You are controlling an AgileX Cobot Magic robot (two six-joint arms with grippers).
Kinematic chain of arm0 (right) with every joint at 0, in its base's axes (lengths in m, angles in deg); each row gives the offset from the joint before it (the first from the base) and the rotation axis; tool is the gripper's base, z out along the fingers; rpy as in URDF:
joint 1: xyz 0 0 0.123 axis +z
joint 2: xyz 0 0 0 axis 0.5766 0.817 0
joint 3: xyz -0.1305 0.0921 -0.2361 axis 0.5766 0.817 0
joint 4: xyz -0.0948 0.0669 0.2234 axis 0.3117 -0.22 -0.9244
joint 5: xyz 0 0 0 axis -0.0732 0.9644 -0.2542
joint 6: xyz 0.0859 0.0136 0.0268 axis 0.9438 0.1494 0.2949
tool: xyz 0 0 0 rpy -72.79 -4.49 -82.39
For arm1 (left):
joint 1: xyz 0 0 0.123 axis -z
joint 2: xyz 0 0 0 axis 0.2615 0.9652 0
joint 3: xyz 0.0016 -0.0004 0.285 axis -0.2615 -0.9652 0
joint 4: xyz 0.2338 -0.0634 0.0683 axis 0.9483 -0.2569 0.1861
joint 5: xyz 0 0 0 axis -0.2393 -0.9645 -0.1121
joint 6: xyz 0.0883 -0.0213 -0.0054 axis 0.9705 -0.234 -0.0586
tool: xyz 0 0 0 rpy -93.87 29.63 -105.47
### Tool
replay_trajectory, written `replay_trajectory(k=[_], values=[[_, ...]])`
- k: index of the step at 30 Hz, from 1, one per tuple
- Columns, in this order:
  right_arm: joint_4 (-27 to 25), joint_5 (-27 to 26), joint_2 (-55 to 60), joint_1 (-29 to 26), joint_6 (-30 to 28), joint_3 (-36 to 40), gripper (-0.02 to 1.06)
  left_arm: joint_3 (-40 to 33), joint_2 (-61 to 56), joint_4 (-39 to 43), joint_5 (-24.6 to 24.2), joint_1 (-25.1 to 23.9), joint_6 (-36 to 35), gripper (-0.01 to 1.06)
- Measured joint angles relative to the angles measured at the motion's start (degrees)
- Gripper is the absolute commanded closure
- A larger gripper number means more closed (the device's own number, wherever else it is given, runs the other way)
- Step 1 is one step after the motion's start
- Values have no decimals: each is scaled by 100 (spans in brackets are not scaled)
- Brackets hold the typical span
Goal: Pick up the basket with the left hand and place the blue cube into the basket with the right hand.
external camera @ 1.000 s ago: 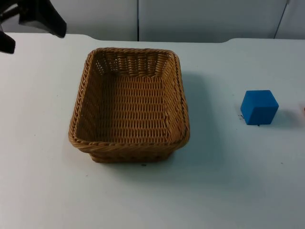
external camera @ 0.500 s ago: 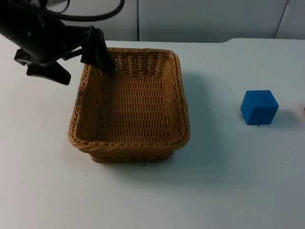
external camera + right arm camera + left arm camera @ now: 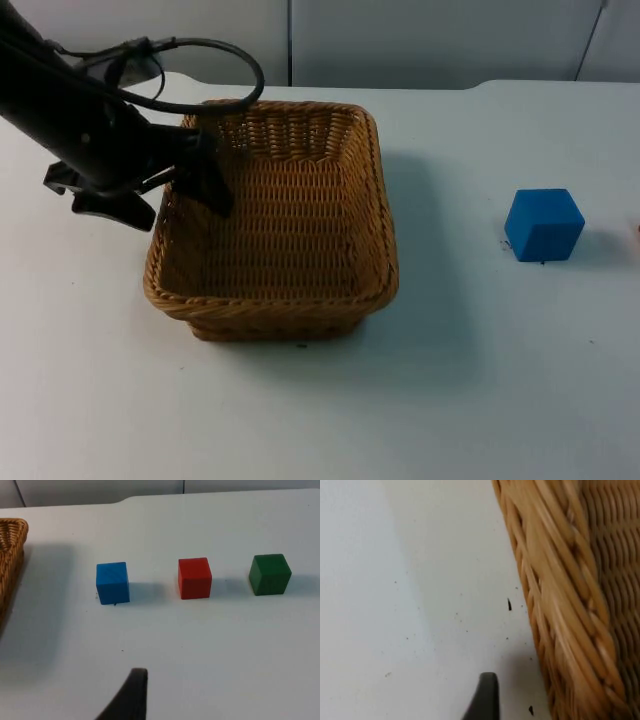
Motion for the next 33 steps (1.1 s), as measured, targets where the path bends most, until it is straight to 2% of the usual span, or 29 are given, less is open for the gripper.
replay_trajectory(k=[1,2,6,7,9,11,26,30,33], values=[[0,0,0,0,0,0,0,0,0,0,0,0,0,48],[0,0,0,0,0,0,0,0,0,0,46,0,0,48],[0,0,0,0,0,0,0,26,0,-34,130,0,0,85],[0,0,0,0,0,0,0,37,0,-45,157,0,0,85],[0,0,0,0,0,0,0,37,0,-107,169,0,-46,97],[0,0,0,0,0,0,0,37,0,-181,208,0,-137,103],[0,0,0,0,0,0,0,37,-141,75,227,0,-1332,105],[0,0,0,0,0,0,0,-173,-580,203,215,0,-1441,105],[0,0,0,0,0,0,0,-591,-1238,287,191,0,-1455,105]])
